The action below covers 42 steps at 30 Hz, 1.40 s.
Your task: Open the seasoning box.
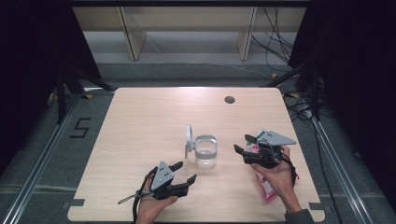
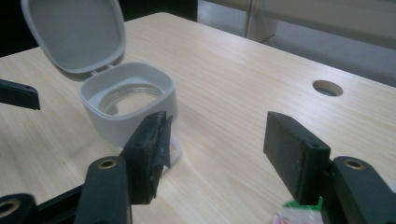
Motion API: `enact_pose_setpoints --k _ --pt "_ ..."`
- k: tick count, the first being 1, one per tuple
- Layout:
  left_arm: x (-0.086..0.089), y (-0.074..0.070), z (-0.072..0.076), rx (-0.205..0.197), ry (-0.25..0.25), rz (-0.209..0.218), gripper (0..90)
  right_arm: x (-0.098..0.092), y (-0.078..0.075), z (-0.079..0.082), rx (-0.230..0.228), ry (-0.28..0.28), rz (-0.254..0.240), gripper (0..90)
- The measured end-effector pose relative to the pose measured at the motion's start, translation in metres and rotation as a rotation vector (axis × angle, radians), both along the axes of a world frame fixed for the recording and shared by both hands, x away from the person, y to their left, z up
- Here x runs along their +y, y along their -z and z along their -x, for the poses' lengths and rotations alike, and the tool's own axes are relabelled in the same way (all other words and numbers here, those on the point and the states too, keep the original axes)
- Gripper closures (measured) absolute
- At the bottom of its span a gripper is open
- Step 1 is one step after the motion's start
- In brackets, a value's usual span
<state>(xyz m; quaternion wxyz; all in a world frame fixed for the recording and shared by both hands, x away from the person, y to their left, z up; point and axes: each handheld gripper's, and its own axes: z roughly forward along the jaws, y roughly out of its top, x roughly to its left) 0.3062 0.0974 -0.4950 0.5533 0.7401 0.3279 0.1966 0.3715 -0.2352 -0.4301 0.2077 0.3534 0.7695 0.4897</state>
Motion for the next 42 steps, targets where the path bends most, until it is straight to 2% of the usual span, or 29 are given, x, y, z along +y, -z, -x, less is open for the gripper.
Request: enact_pose_setpoints --k 1,2,3,5,8,9,10,12,14,17,18,19,20,21,22,23,24,25,26,27,28,29,30,31,33,34,38,39,42 --pt "-0.001 0.0 0.001 0.004 -0.005 0.006 31.9 -0.005 0.002 0.0 -0.01 0.009 0.001 39.5" --pt "-0.001 0.0 0.001 0.001 -0.004 0.005 31.8 -0.008 0.002 0.0 -0.004 0.011 0.001 38.5" --pt "-0.002 0.001 0.001 -0.005 -0.002 0.021 31.8 -0.011 0.003 0.001 0.004 0.021 0.001 37.7" --pt "-0.001 0.0 0.002 -0.002 0.002 0.003 31.6 -0.017 0.005 0.001 0.005 0.037 0.0 37.1" --pt "-0.003 0.0 0.003 0.004 0.0 0.009 31.4 -0.028 0.006 0.0 -0.009 0.054 0.045 35.2" --pt "-0.003 0.0 0.003 0.005 0.0 0.009 31.2 -0.029 0.007 0.002 0.018 0.074 0.02 35.1" --pt "-0.004 0.001 0.003 0.005 0.003 0.015 31.1 -0.032 0.007 0.002 0.024 0.081 0.022 34.8" --pt "-0.005 0.001 0.003 0.005 0.01 0.017 30.8 -0.039 0.008 0.001 0.01 0.089 0.03 33.8" --pt "-0.006 0.001 0.003 0.007 0.013 0.015 30.6 -0.044 0.009 0.001 0.023 0.105 0.011 32.4" --pt "-0.006 0.0 0.004 0.01 0.01 0.014 30.1 -0.054 0.01 0.0 0.018 0.118 0.017 31.5" --pt "-0.006 0.0 0.004 0.01 0.011 0.016 30.0 -0.055 0.011 0.001 0.033 0.129 0.01 31.2" --pt "-0.006 0.0 0.004 0.007 0.013 0.013 29.7 -0.061 0.012 -0.002 0.018 0.123 0.033 31.0" --pt "-0.006 0.0 0.005 0.01 0.008 0.013 29.6 -0.061 0.013 -0.001 0.022 0.137 0.023 30.9" --pt "-0.004 -0.001 0.004 0.002 0.012 0.002 29.4 -0.062 0.012 0.001 0.05 0.147 0.012 31.0" --pt "-0.004 -0.001 0.005 0.009 0.005 0.007 29.3 -0.066 0.014 -0.002 0.024 0.137 0.029 30.8" --pt "-0.005 0.0 0.004 0.004 0.006 0.025 29.1 -0.068 0.014 -0.002 0.031 0.14 0.024 30.4" --pt "-0.004 0.0 0.004 0.007 0.012 0.019 29.0 -0.07 0.015 -0.002 0.037 0.14 0.021 30.3" --pt "-0.003 -0.001 0.004 -0.003 0.014 -0.008 28.9 -0.071 0.015 -0.001 0.053 0.157 0.018 30.2" --pt "-0.004 -0.001 0.005 0.004 0.013 -0.001 28.8 -0.072 0.015 0.0 0.068 0.172 0.014 30.0" --pt "-0.004 0.0 0.005 0.015 0.006 0.004 28.8 -0.076 0.016 -0.002 0.038 0.158 0.026 29.9" --pt "-0.005 0.0 0.005 0.016 0.008 0.002 28.7 -0.076 0.017 -0.001 0.068 0.176 0.009 29.7" --pt "-0.005 0.0 0.005 0.014 0.01 0.01 28.4 -0.078 0.018 -0.001 0.075 0.18 0.0 29.6" --pt "-0.006 0.001 0.004 0.012 0.016 0.011 28.2 -0.079 0.018 -0.002 0.073 0.184 0.001 29.4" --pt "-0.007 0.001 0.005 0.016 0.012 0.019 28.0 -0.082 0.018 -0.004 0.059 0.17 0.027 29.4" --pt "-0.007 0.001 0.005 0.016 0.016 -0.001 27.9 -0.083 0.018 -0.002 0.088 0.192 0.02 29.1" --pt "-0.007 0.002 0.006 0.018 0.017 -0.001 27.9 -0.085 0.019 -0.003 0.075 0.185 0.019 29.0" --pt "-0.007 0.001 0.006 0.015 0.016 0.0 27.8 -0.091 0.022 -0.004 0.094 0.203 0.029 27.5" --pt "-0.007 0.002 0.006 0.01 0.019 0.013 27.9 -0.093 0.024 -0.004 0.096 0.211 0.029 27.5" --pt "-0.006 0.001 0.007 0.011 0.016 -0.002 27.8 -0.1 0.027 -0.006 0.108 0.217 0.035 27.1"
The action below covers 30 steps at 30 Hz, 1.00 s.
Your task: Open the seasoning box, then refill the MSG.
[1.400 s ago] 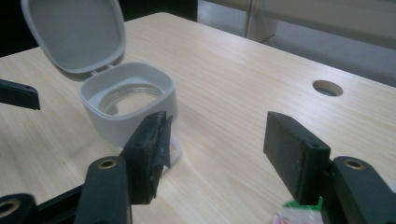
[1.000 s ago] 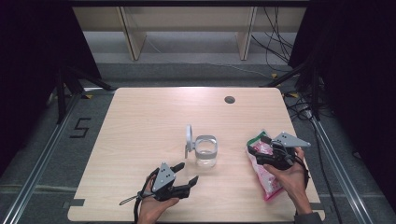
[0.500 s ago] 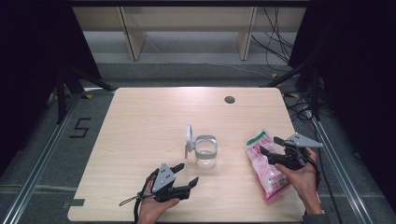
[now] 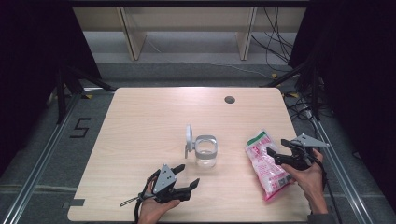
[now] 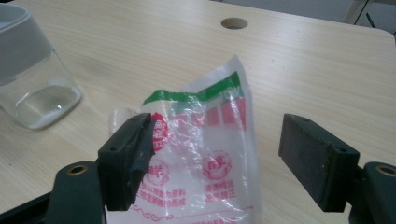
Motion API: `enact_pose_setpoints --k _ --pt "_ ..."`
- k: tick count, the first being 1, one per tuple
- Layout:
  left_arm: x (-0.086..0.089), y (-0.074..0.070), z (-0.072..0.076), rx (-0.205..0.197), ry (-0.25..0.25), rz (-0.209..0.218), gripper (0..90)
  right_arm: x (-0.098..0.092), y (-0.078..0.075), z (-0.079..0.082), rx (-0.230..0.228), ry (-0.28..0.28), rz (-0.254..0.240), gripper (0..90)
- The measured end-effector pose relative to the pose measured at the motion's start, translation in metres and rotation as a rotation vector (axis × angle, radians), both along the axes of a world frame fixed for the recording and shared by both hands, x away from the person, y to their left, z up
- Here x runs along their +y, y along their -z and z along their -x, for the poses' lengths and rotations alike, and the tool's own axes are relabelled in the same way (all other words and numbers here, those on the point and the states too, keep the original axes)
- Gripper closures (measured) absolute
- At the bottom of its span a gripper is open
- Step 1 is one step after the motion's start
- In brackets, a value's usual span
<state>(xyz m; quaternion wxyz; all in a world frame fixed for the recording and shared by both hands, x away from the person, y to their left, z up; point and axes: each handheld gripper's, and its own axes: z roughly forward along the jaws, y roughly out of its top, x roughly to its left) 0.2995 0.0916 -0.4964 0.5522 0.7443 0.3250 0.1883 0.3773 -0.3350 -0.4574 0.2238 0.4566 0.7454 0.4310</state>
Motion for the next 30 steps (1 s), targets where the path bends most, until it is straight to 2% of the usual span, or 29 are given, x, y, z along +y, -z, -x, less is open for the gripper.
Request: enact_pose_setpoints --k 2,6,7,8,9,10,11,12,13,15,16,17,18,19,20,23,24,25,26,28,29,30 --pt "0.001 0.0 0.0 0.003 -0.003 -0.006 27.7 -0.001 0.0 0.0 -0.001 -0.001 -0.01 26.9" --pt "0.0 0.0 0.001 0.004 -0.008 0.003 27.7 -0.009 0.003 -0.003 -0.003 0.0 0.001 25.9" --pt "0.0 0.0 0.001 0.003 -0.007 0.003 27.7 -0.008 0.003 -0.001 0.016 0.015 -0.009 25.9" --pt "0.0 0.0 0.001 0.002 -0.006 0.005 27.7 -0.01 0.004 -0.002 0.012 -0.004 0.001 25.8" --pt "0.0 0.0 0.001 0.001 -0.005 -0.001 27.7 -0.009 0.005 -0.002 0.021 0.009 0.0 25.7" --pt "-0.001 0.001 0.001 0.0 0.002 0.012 27.6 -0.01 0.006 -0.003 0.016 0.008 0.002 25.7" --pt "-0.001 0.001 0.001 -0.001 0.003 0.013 27.7 -0.009 0.006 -0.002 0.034 0.017 -0.006 25.7" --pt "-0.001 0.002 0.001 -0.001 0.006 0.01 27.7 -0.01 0.006 -0.002 0.033 0.017 -0.006 25.7" --pt "-0.002 0.002 0.001 -0.004 0.003 0.013 27.7 -0.013 0.007 -0.004 0.009 0.001 0.02 25.7" --pt "-0.002 0.002 0.001 -0.002 0.002 0.01 27.7 -0.014 0.008 -0.004 0.024 -0.003 0.012 25.8" --pt "-0.001 0.002 0.002 0.001 0.002 -0.001 27.7 -0.012 0.009 -0.003 0.05 0.017 -0.015 25.8" --pt "-0.001 0.002 0.003 0.0 0.007 -0.004 27.7 -0.015 0.01 -0.006 0.032 -0.001 0.007 25.8" --pt "-0.002 0.003 0.003 0.0 0.008 0.0 27.7 -0.013 0.01 -0.004 0.062 0.011 -0.012 25.8" --pt "-0.002 0.003 0.003 0.001 0.007 -0.001 27.7 -0.016 0.011 -0.007 0.043 -0.002 0.009 25.9" --pt "-0.003 0.003 0.003 0.002 0.007 0.001 27.7 -0.014 0.011 -0.005 0.073 0.018 -0.009 26.1" --pt "-0.003 0.003 0.003 0.001 0.007 0.002 27.7 -0.014 0.011 -0.006 0.079 0.005 -0.012 27.5" --pt "-0.003 0.004 0.003 0.001 0.01 0.009 27.7 -0.016 0.012 -0.009 0.065 -0.021 0.003 28.4" --pt "-0.003 0.004 0.003 0.002 0.011 0.008 27.7 -0.015 0.014 -0.01 0.062 -0.016 0.002 29.9" --pt "-0.003 0.004 0.003 0.001 0.009 0.007 27.7 -0.013 0.013 -0.009 0.089 -0.003 -0.012 30.8" --pt "-0.003 0.005 0.003 0.002 0.012 0.004 27.7 -0.015 0.015 -0.012 0.074 -0.033 0.002 35.4" --pt "-0.003 0.005 0.003 0.002 0.013 0.004 27.7 -0.013 0.015 -0.01 0.102 -0.027 -0.011 38.2" --pt "-0.003 0.005 0.003 0.002 0.012 0.004 27.7 -0.012 0.016 -0.012 0.109 -0.028 -0.018 40.1"
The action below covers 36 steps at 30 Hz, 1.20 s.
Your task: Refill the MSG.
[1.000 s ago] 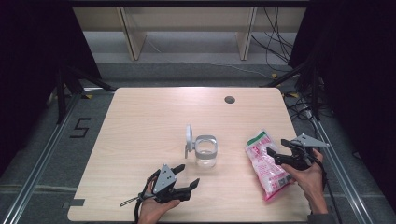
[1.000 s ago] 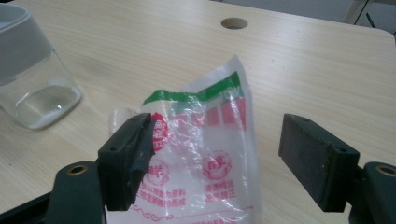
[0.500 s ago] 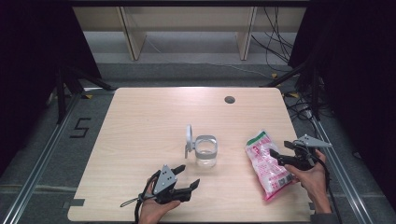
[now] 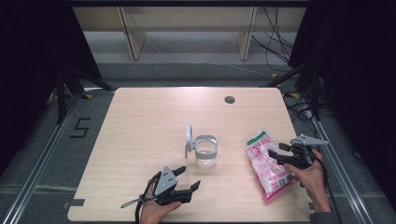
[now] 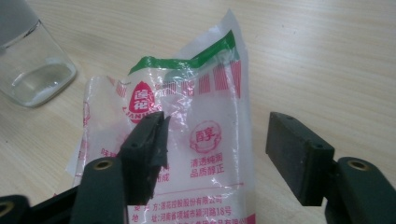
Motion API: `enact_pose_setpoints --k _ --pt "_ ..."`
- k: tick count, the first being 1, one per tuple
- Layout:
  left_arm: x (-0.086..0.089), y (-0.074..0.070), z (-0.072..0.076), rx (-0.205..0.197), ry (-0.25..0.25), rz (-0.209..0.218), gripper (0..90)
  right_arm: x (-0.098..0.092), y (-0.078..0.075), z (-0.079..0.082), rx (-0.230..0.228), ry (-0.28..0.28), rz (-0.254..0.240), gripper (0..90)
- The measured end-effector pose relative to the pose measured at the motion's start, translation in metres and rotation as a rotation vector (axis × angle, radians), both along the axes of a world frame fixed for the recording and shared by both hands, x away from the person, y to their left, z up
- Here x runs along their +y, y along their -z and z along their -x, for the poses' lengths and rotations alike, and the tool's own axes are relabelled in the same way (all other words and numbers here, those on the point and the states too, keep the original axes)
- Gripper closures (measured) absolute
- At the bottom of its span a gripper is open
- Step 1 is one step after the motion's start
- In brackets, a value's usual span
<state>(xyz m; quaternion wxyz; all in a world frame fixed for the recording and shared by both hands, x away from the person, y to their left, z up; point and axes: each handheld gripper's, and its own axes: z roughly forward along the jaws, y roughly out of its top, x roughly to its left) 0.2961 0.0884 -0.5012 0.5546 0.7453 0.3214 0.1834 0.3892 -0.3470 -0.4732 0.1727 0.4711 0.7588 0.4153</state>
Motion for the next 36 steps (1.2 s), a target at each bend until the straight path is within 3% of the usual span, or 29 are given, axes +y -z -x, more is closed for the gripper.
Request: enact_pose_setpoints --k 1,2,3,4,5,6,7,9,10,12,14,16,17,19,20,23,24,25,26,27,28,30,34,36 --pt "0.0 0.0 0.0 -0.001 0.0 -0.001 27.7 -0.003 0.0 -0.002 -0.028 -0.028 0.026 43.2" --pt "0.0 0.0 0.0 -0.001 0.0 -0.001 27.7 0.0 0.002 -0.002 -0.004 -0.015 -0.004 46.0" --pt "0.0 0.0 0.0 -0.002 0.0 -0.001 27.7 -0.002 0.002 -0.004 -0.007 -0.026 0.011 47.5" --pt "0.0 0.0 0.0 -0.002 -0.001 -0.001 27.7 0.001 0.002 -0.003 0.012 -0.001 -0.014 50.2" --pt "0.0 0.0 0.001 0.001 -0.004 0.001 27.7 -0.001 0.004 -0.006 -0.005 -0.018 -0.004 52.2" --pt "0.001 0.0 -0.001 -0.022 0.011 -0.018 27.7 -0.002 0.004 -0.007 0.0 -0.018 -0.009 54.2" --pt "0.002 0.0 -0.001 -0.022 0.011 -0.018 27.7 0.001 0.004 -0.005 0.031 -0.003 -0.034 56.8" --pt "0.002 0.0 -0.001 -0.022 0.011 -0.018 27.7 0.0 0.006 -0.008 0.015 0.009 -0.01 61.6" --pt "0.002 0.0 -0.001 -0.021 0.011 -0.018 27.7 0.001 0.006 -0.007 0.027 0.021 -0.015 64.8" --pt "0.002 0.0 -0.001 -0.02 0.011 -0.016 27.7 -0.003 0.004 -0.009 0.026 0.003 0.001 73.6" --pt "0.002 0.0 -0.001 -0.024 0.011 -0.024 27.8 -0.003 0.004 -0.006 0.034 0.02 -0.042 81.5" --pt "0.001 0.001 0.0 0.0 -0.002 -0.005 27.8 -0.005 0.004 -0.008 0.038 -0.004 -0.026 86.1" --pt "0.001 0.0 0.0 0.001 -0.006 -0.002 27.9 -0.001 0.004 -0.006 0.058 0.037 -0.048 86.8" --pt "0.001 0.0 0.0 0.002 -0.008 -0.003 27.8 -0.004 0.005 -0.009 0.021 -0.003 -0.003 87.5" --pt "0.001 0.0 0.001 0.002 -0.008 -0.002 27.8 -0.001 0.004 -0.006 0.04 0.023 -0.027 87.8" --pt "0.002 -0.001 0.001 0.002 -0.017 -0.004 27.9 -0.003 0.003 -0.006 0.004 0.025 0.003 88.3" --pt "0.002 -0.001 0.001 -0.003 -0.011 -0.003 27.9 -0.001 0.002 -0.002 0.024 0.046 -0.014 88.4" --pt "0.002 -0.001 0.0 -0.005 -0.011 0.004 27.8 -0.005 0.002 -0.002 0.0 0.027 0.018 88.6" --pt "0.003 -0.001 0.001 -0.002 -0.014 -0.007 27.9 -0.004 0.0 0.002 0.009 0.049 0.017 88.9" --pt "0.005 -0.002 0.0 -0.023 -0.002 -0.027 27.8 -0.006 -0.001 0.004 0.003 0.052 0.028 89.2" --pt "0.004 -0.002 0.001 -0.001 -0.018 -0.009 27.9 -0.006 -0.003 0.01 0.033 0.081 0.009 89.5" --pt "0.005 -0.002 0.001 -0.006 -0.019 -0.009 27.8 -0.012 -0.003 0.015 0.009 0.079 0.025 89.7" --pt "0.004 -0.002 0.002 -0.007 -0.017 -0.007 27.8 -0.016 -0.003 0.026 0.011 0.115 0.009 90.0" --pt "0.003 -0.002 0.002 -0.002 -0.021 -0.007 27.8 -0.022 -0.003 0.029 -0.002 0.103 0.023 90.0"
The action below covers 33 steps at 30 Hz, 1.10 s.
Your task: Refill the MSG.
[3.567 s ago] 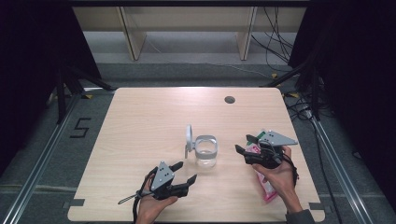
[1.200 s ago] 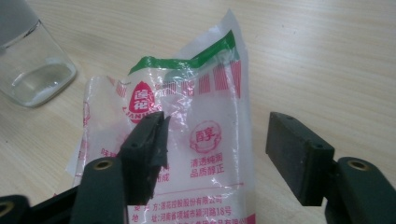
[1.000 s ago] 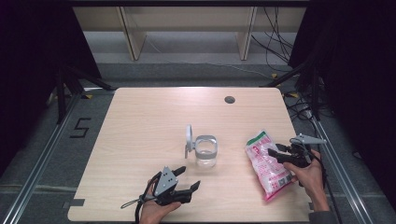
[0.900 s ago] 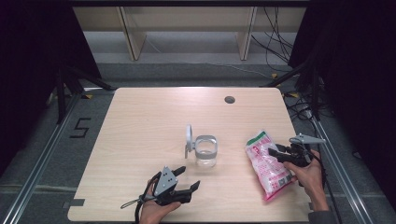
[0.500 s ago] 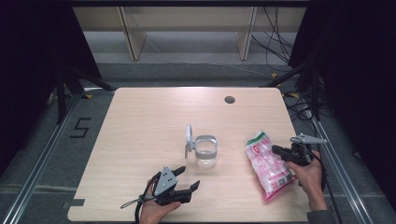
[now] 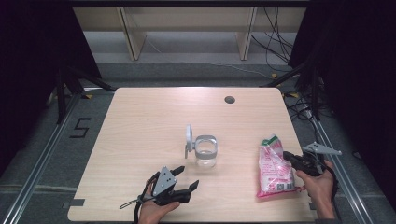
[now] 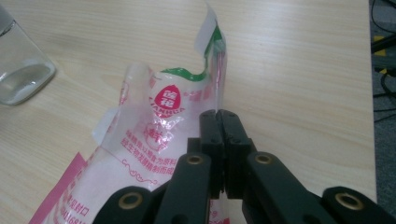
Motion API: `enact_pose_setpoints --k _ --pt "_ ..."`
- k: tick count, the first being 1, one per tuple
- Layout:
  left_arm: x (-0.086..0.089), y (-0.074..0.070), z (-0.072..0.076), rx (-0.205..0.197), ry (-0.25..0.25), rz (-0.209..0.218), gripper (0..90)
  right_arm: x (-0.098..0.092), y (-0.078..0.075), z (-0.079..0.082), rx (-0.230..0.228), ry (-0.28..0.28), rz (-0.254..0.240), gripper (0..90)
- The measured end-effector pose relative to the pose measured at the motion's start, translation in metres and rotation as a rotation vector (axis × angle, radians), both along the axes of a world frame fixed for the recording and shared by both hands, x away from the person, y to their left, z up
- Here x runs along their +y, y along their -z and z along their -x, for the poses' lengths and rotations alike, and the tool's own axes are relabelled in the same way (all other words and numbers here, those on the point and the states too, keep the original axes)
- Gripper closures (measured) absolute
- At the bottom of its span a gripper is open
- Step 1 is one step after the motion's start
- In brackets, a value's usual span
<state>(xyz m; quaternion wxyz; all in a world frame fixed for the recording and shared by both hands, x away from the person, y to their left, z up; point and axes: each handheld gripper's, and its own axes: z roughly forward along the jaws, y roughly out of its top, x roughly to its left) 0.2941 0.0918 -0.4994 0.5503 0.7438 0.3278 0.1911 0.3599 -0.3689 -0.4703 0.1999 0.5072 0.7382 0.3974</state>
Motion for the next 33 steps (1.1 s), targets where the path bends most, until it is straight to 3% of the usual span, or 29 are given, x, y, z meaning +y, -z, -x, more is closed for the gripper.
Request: enact_pose_setpoints --k 1,2,3,6,10,12,16,17,18,20,21,23,24,25,26,27,28,29,33 --pt "0.0 0.0 0.0 -0.003 0.006 -0.005 27.8 0.0 0.0 0.004 0.013 0.025 -0.025 90.0" --pt "-0.001 0.001 0.0 0.0 0.006 0.006 27.8 -0.002 0.001 0.007 -0.004 0.03 -0.016 90.0" --pt "-0.001 0.0 0.0 0.0 0.005 0.003 27.8 -0.001 0.0 0.01 0.019 0.044 -0.037 90.0" --pt "0.0 0.0 -0.002 -0.025 0.026 -0.017 27.8 -0.006 0.0 0.016 -0.001 0.02 -0.016 90.0" --pt "0.0 -0.001 -0.002 -0.025 0.016 -0.014 27.8 -0.007 0.001 0.029 -0.009 0.011 -0.026 90.0" --pt "-0.001 0.0 -0.002 -0.025 0.023 -0.016 27.8 -0.005 0.002 0.037 0.007 0.038 -0.058 90.0" --pt "-0.004 0.0 0.0 -0.008 0.011 0.002 27.8 -0.01 0.003 0.046 -0.012 0.012 -0.053 90.0" --pt "-0.005 0.0 0.001 -0.003 0.008 0.01 27.8 -0.01 0.003 0.049 -0.014 0.031 -0.057 90.0" --pt "-0.005 -0.001 0.001 -0.004 0.014 -0.01 27.8 -0.01 0.003 0.051 -0.019 0.035 -0.049 90.0" --pt "-0.005 0.0 0.0 -0.004 0.011 -0.005 27.8 -0.009 0.001 0.054 -0.008 0.041 -0.033 89.9" --pt "-0.004 -0.001 -0.001 -0.025 0.025 -0.021 27.8 -0.009 0.001 0.054 -0.013 0.039 -0.017 88.9" --pt "-0.005 0.0 0.001 -0.006 0.013 -0.006 27.8 -0.009 0.001 0.054 -0.014 0.043 0.009 85.9" --pt "-0.005 0.0 0.001 -0.003 0.011 -0.005 27.8 -0.006 0.0 0.056 0.012 0.082 -0.02 82.0" --pt "-0.004 -0.001 -0.001 -0.022 0.022 -0.011 27.8 -0.007 0.0 0.055 0.004 0.09 -0.015 77.7" --pt "-0.004 0.0 0.0 -0.011 0.016 0.004 27.9 -0.009 0.001 0.053 -0.005 0.073 -0.007 72.6" --pt "-0.003 0.0 0.0 -0.009 0.008 0.005 27.9 -0.008 0.001 0.053 0.01 0.097 -0.027 69.4" --pt "-0.003 0.0 0.0 -0.009 0.009 0.002 27.9 -0.011 0.002 0.051 0.014 0.077 -0.015 67.8" --pt "-0.003 0.0 0.0 -0.007 0.01 0.003 27.8 -0.008 0.003 0.052 0.043 0.113 -0.052 64.0" --pt "-0.003 0.0 0.0 -0.008 0.005 -0.007 27.9 -0.011 0.007 0.048 0.051 0.125 -0.07 53.4"
